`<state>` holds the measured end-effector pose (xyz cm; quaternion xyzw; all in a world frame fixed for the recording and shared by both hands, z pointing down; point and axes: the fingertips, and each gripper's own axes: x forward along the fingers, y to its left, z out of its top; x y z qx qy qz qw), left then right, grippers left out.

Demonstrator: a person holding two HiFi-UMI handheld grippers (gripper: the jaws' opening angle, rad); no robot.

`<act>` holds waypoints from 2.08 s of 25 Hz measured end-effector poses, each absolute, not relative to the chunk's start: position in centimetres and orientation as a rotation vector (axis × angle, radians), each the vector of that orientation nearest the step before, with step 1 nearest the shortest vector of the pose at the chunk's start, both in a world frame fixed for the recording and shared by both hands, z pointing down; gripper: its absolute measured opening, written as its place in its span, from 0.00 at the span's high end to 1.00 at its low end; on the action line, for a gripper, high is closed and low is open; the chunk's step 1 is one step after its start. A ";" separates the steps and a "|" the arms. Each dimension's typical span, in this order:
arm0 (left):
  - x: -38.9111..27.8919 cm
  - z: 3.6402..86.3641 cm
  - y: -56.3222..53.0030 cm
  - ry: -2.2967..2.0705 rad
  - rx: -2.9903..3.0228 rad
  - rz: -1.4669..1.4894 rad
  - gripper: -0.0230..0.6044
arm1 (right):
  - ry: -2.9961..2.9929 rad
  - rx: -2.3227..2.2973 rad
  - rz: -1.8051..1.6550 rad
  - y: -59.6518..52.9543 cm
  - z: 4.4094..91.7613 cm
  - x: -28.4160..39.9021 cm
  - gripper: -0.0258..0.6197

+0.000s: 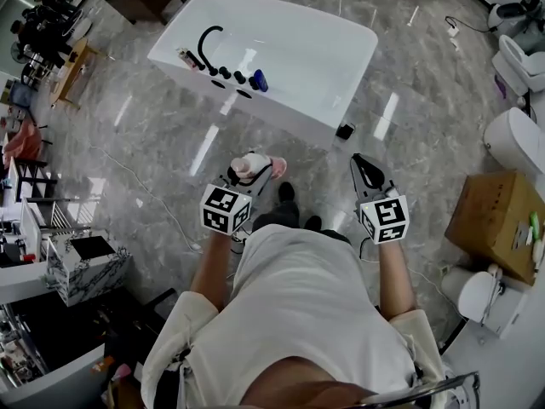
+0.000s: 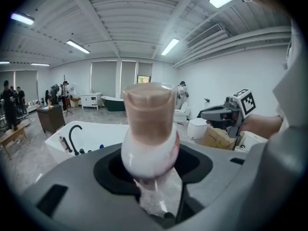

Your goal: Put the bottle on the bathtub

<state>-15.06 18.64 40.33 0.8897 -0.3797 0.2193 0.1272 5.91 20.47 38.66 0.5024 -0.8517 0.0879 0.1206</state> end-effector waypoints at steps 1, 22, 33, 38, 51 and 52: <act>-14.9 40.5 18.2 -1.101 2.588 0.637 0.61 | -2.484 1.468 0.262 20.2 38.8 6.1 0.91; -13.3 45.4 0.0 -0.921 2.591 0.734 0.60 | -2.369 1.562 0.439 4.5 43.3 6.4 0.91; -13.2 52.0 -10.6 -0.789 2.603 0.824 0.60 | -2.291 1.608 0.574 -4.6 47.6 4.7 0.91; -12.4 54.4 -13.3 -0.764 2.589 0.835 0.60 | -2.262 1.615 0.636 -6.1 49.6 5.0 0.91; -8.0 61.3 -17.6 -0.721 2.600 0.922 0.60 | -2.200 1.547 0.715 -9.6 56.2 7.6 0.91; -7.7 62.0 -18.1 -0.736 2.602 0.919 0.60 | -2.205 1.527 0.715 -10.0 56.8 7.8 0.91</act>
